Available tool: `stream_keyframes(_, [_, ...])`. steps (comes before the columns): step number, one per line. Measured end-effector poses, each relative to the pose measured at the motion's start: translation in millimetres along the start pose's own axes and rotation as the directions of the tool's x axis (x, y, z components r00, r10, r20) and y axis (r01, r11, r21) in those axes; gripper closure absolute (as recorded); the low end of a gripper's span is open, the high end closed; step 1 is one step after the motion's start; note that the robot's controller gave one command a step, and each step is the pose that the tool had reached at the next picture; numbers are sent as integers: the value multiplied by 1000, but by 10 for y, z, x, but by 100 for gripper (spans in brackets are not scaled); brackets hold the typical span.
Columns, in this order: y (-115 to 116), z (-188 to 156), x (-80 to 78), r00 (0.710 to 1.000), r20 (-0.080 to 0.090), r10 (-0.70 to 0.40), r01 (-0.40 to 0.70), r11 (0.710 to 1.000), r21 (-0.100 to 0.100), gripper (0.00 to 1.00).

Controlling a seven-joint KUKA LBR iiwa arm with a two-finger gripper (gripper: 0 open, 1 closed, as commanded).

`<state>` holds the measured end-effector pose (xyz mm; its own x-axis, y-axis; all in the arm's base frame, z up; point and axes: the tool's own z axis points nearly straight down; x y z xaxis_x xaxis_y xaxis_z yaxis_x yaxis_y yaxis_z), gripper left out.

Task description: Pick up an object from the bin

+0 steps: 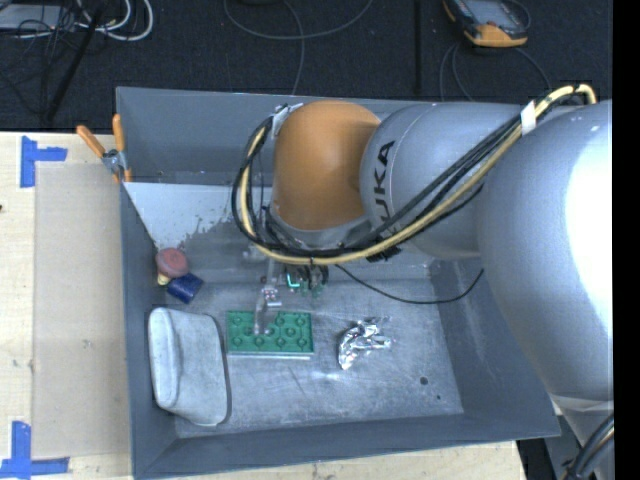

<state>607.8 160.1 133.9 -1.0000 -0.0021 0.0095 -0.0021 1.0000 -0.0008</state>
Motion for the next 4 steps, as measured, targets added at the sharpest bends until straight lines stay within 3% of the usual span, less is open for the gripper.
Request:
stream_keyframes(1, [-429,580,213,970,11,244,-244,970,-11,0])
stream_keyframes(2, [-433,558,194,969,17,247,-247,969,-13,100])
stream_keyframes(3, [-342,-491,210,982,16,188,-188,982,-6,100])
stream_keyframes(4, [-349,-439,227,982,8,190,-190,982,-3,100])
